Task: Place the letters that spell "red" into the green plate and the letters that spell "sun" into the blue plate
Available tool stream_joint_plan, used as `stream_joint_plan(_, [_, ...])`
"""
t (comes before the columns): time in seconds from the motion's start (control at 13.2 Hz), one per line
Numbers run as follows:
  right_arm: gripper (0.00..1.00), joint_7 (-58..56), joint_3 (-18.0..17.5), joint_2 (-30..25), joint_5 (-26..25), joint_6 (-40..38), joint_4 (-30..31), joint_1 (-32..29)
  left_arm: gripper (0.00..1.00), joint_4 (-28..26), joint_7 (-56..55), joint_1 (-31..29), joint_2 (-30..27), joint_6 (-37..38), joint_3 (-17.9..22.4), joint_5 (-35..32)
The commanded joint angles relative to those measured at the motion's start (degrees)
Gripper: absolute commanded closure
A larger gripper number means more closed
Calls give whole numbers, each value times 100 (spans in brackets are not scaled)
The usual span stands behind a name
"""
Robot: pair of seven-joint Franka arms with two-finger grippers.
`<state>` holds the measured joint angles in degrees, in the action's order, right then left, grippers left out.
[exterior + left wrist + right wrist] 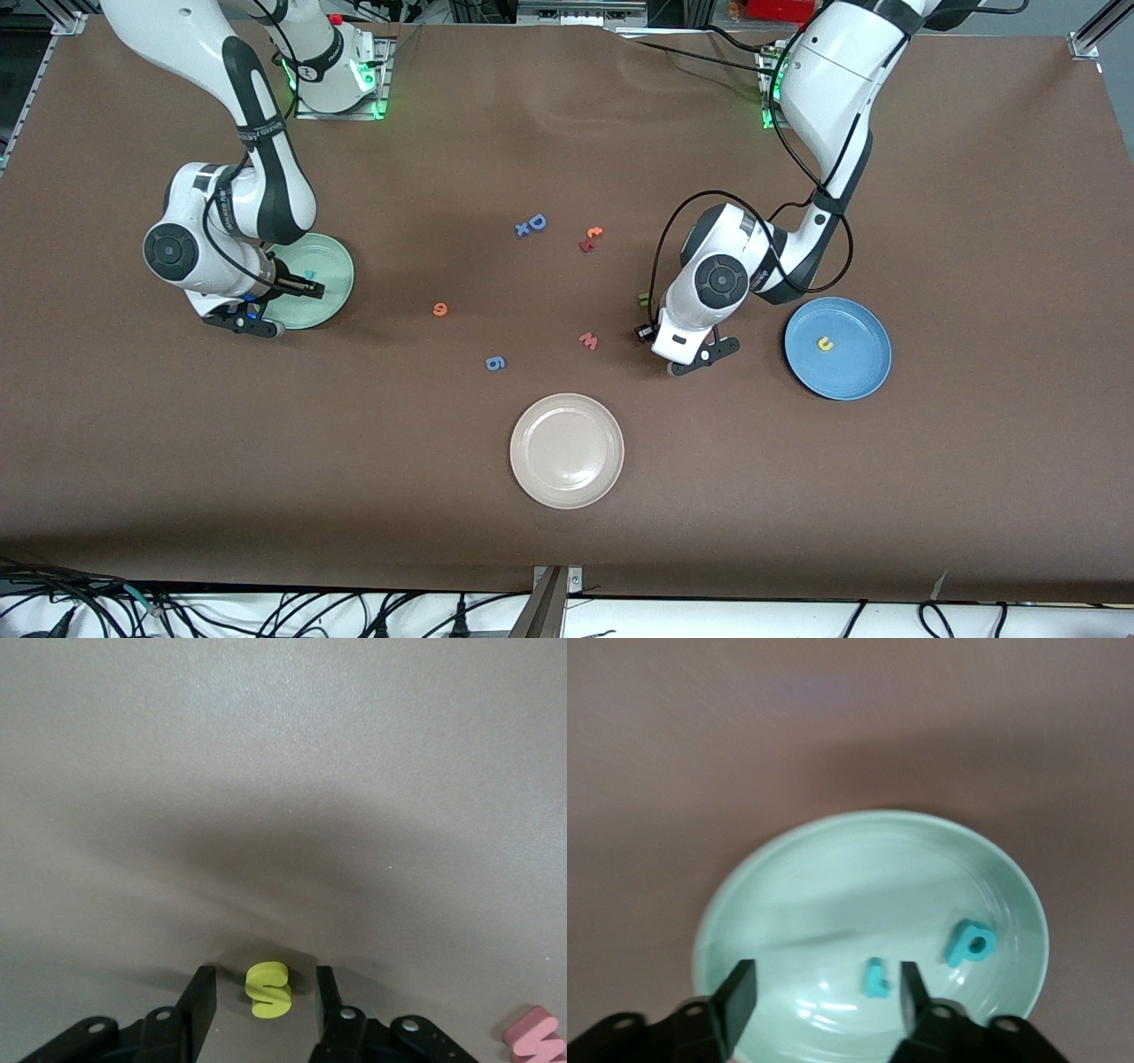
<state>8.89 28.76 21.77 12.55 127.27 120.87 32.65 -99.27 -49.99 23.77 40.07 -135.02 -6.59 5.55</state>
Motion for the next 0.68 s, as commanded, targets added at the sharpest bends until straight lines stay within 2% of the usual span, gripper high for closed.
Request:
stream_joint_plan(0.0, [2, 664, -81, 11, -7, -650, -834, 188, 47, 119, -143, 162, 97, 28, 87, -160])
stream_joint_plan(0.15, [2, 1182, -90, 212, 55, -590, -1178, 486, 47, 119, -143, 163, 97, 28, 79, -160])
stream_joint_plan(0.38, [2, 2105, -343, 616, 264, -590, -1696, 813, 58, 110, -134, 163, 97, 28, 87, -160])
stream_joint_plan(0.6, [2, 2284, -651, 977, 643, -327, -1935, 848, 72, 101, -143, 136, 97, 28, 79, -458])
